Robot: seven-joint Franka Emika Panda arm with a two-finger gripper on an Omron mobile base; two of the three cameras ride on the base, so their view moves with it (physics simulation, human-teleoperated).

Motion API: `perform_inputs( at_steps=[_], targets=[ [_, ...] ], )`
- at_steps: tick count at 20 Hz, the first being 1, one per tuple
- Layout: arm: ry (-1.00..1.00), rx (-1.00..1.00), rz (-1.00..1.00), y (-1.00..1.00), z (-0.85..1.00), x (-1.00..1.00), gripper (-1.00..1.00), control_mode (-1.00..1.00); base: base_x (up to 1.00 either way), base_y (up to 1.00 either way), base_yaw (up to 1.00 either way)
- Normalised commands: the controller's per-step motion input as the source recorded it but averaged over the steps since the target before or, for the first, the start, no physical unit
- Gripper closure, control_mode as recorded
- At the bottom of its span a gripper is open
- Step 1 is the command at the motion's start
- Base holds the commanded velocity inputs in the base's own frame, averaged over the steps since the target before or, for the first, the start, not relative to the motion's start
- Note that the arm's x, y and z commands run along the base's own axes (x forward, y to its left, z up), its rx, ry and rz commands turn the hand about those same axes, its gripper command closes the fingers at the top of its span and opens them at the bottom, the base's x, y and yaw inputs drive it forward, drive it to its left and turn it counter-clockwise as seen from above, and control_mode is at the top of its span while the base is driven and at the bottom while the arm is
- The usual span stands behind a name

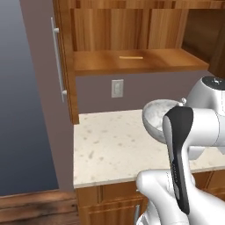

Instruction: Pick the mug and place it in the sink. Pick the bowl and place it in the open cabinet and then close the cabinet.

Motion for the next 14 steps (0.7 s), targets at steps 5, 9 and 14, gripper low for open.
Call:
perform_inputs(
  at_steps=[5,9,14],
  targets=[
    [0.0,0.0,0.0,0.0,0.0,0.0,1.0,1.0,0.11,0.0,-0.07],
    [0.0,0.0,0.0,0.0,0.0,0.0,1.0,1.0,0.09,0.0,-0.13],
    [0.0,0.0,0.0,0.0,0.0,0.0,1.0,1.0,0.14,0.0,-0.06]
  ],
)
